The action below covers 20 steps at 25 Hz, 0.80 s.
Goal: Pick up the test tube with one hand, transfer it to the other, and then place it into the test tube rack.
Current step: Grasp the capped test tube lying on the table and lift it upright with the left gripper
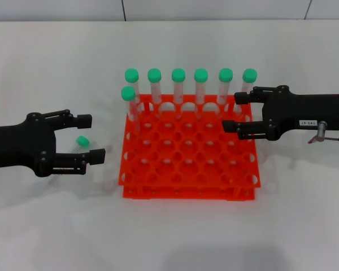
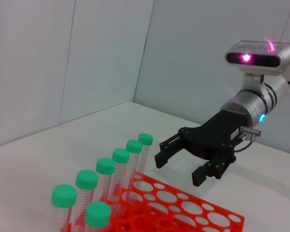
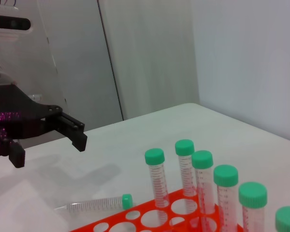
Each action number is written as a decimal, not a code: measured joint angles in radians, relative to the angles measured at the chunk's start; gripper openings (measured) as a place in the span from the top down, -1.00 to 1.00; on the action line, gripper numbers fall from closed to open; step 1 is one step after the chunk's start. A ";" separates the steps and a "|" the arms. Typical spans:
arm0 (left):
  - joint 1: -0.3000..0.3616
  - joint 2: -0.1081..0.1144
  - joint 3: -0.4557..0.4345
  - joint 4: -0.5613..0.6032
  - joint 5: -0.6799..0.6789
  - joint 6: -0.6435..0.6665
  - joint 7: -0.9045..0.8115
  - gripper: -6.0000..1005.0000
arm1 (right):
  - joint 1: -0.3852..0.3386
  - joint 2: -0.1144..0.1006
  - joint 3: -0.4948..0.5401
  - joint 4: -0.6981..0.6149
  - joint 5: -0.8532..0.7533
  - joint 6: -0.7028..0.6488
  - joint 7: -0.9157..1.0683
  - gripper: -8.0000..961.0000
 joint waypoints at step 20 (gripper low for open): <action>-0.006 0.000 -0.001 0.000 0.000 -0.001 0.000 -0.76 | 0.000 0.000 0.000 -0.004 0.002 -0.008 0.000 -0.60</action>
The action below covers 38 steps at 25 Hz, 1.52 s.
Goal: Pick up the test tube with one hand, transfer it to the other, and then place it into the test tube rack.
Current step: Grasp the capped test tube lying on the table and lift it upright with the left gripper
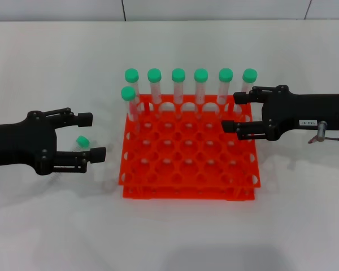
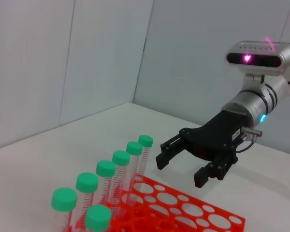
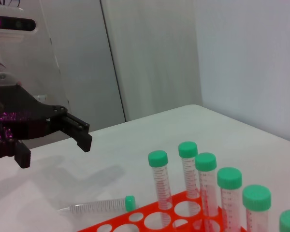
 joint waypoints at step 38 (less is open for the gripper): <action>-0.209 0.079 -0.046 0.078 0.573 -0.065 -0.731 -0.74 | 0.000 0.000 -0.015 -0.008 0.059 -0.004 -0.003 -0.60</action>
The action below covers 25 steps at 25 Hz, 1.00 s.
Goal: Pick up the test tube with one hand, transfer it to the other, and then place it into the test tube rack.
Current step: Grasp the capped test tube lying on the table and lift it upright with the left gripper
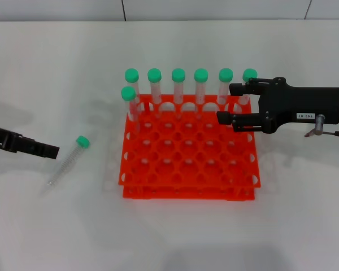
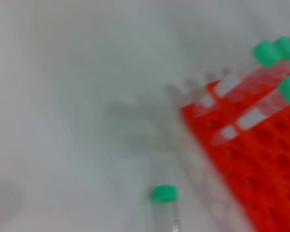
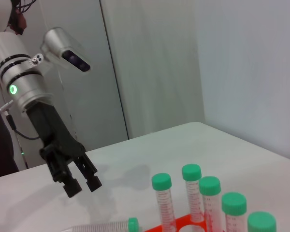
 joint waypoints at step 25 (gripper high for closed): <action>-0.079 -0.010 0.119 -0.103 0.131 -0.069 -0.042 -0.49 | 0.007 0.000 -0.023 -0.002 0.031 0.006 -0.002 -0.60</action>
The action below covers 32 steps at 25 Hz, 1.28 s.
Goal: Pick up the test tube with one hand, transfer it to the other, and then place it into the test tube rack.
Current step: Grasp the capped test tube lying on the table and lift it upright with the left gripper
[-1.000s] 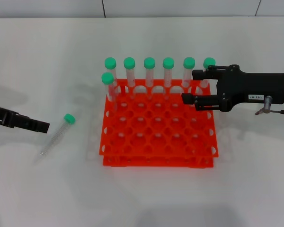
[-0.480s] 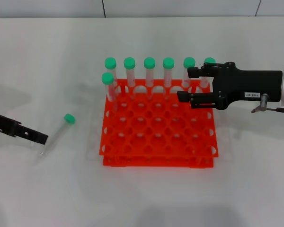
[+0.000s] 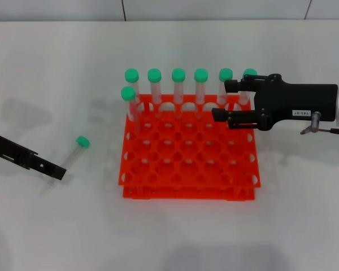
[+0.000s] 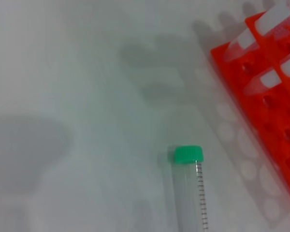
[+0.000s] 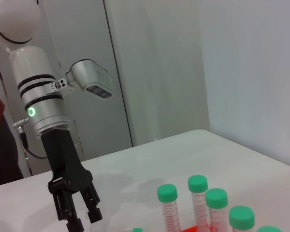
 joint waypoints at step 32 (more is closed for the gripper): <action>-0.022 -0.014 0.027 -0.040 0.053 -0.015 0.005 0.00 | -0.001 -0.002 0.000 0.004 0.000 0.005 0.000 -0.60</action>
